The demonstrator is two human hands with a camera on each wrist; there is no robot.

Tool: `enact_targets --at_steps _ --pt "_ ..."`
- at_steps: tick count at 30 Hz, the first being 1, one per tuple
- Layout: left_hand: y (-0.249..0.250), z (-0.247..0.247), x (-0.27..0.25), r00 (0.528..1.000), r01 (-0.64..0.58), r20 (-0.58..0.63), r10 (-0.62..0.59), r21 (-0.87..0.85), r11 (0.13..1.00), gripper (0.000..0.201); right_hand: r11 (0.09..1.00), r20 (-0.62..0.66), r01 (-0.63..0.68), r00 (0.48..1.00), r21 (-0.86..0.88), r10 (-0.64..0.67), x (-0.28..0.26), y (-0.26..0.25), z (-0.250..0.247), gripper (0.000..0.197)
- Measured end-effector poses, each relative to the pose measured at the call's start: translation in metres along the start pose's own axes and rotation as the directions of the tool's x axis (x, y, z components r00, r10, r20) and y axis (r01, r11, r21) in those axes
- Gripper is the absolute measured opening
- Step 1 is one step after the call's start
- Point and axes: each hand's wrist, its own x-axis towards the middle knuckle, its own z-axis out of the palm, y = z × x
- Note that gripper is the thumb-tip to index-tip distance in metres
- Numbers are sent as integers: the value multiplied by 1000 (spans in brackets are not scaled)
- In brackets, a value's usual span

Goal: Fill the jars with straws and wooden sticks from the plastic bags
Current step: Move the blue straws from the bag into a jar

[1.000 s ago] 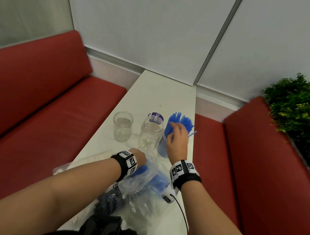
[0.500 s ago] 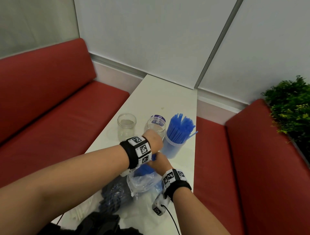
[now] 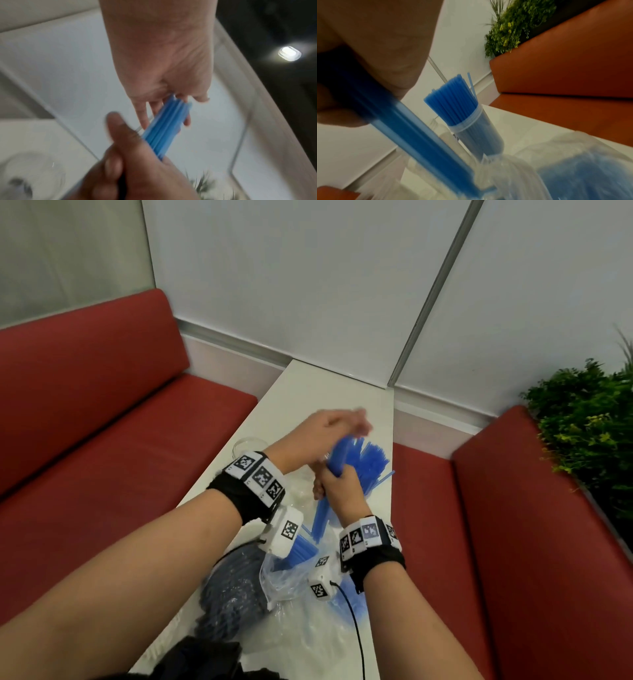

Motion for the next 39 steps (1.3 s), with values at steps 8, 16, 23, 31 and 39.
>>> enact_targets --at_steps 8,16,23,31,39 --pt "-53 11 -18 753 624 168 -636 -491 608 57 925 -115 177 983 336 -146 10 -81 -26 46" --pt "-81 43 -15 640 690 285 -713 -621 371 30 941 -119 195 979 276 -167 5 -82 -29 46" --pt "-107 48 11 759 607 160 -631 -525 597 20 968 98 62 994 -245 -39 13 -83 -83 28" --pt "-129 56 32 936 338 -11 -352 311 889 24 867 129 -115 971 -484 200 30 -93 -137 18" --pt "-161 80 25 943 -60 220 -250 851 522 36 787 -86 -155 988 -596 130 68 -54 -135 21"
